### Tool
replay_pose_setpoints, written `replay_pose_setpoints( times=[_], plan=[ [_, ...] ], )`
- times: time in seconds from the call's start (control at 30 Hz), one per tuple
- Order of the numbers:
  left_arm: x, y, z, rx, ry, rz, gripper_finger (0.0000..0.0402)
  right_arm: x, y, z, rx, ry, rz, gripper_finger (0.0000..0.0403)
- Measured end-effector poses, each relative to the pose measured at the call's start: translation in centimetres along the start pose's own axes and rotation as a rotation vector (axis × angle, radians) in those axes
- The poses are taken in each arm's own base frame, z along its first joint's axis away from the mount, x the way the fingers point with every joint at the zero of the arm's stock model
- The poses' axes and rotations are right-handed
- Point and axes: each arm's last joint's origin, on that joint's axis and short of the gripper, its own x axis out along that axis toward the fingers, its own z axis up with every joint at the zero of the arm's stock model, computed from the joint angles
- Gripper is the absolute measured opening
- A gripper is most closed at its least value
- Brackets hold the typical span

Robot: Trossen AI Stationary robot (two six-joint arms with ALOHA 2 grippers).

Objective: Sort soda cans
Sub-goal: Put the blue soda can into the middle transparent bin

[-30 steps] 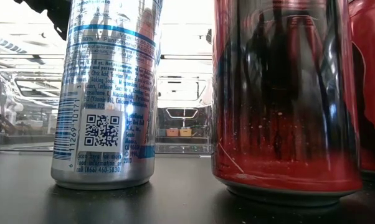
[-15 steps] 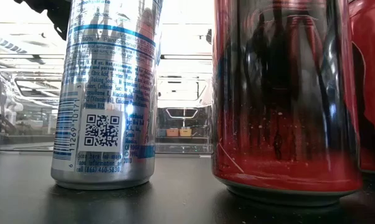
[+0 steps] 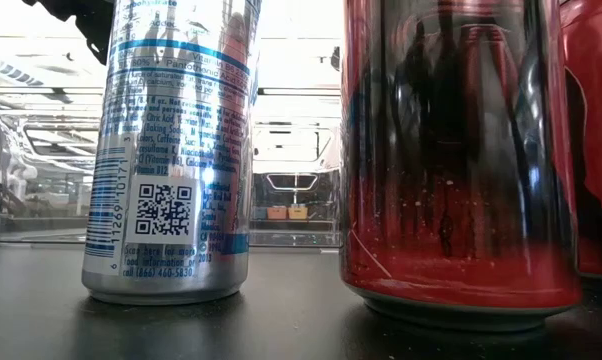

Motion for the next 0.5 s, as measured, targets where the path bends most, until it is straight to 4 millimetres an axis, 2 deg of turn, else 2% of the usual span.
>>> replay_pose_setpoints(
  times=[0.17,0.5],
  plan=[
    [0.0,0.0,0.0,0.0,0.0,0.0,0.0143,0.0,0.0,0.0,-0.009,0.0,0.0,0.0326],
    [0.0,0.01,0.0,0.0,0.0,0.0,0.0143,-0.01,0.01,0.03,-0.017,-0.004,-0.001,0.0323]
  ],
)
